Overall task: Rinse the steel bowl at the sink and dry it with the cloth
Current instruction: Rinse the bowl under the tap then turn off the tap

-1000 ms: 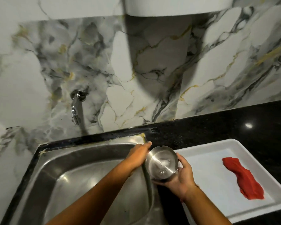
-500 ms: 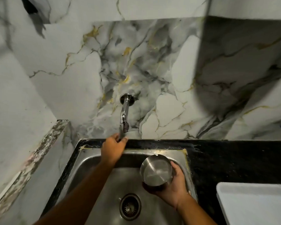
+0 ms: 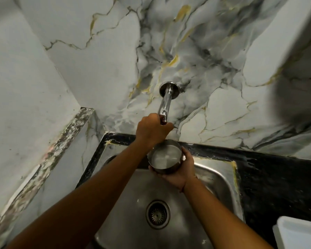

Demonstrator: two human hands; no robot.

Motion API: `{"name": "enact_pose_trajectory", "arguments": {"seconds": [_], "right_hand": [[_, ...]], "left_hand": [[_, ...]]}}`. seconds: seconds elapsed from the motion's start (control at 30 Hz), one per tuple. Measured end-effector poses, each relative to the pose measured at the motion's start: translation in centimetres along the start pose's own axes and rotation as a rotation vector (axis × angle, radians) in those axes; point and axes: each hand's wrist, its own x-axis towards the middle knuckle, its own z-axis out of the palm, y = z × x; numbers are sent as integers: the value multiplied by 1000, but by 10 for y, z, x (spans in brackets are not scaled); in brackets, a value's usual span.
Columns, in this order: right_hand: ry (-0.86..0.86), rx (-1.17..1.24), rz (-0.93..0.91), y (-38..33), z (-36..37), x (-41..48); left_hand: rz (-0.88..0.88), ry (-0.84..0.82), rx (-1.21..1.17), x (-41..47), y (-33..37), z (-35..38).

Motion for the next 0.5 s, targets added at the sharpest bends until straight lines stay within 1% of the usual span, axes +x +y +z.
{"name": "enact_pose_trajectory", "arguments": {"seconds": [0.13,0.2,0.33,0.5], "right_hand": [[-10,3,5,0,2,8],[-21,-1,11,0,-1,10],[-25,3,12,-2,-13,12],[35,14,-25,-17,-19,17]], "left_hand": [[118,-258,-9,10,-3,-21],[159,-349,-37,13,-5,-29],[182,-430,-78,17,-8,-29],[191,-460,-133,19,-13,-29]]}}
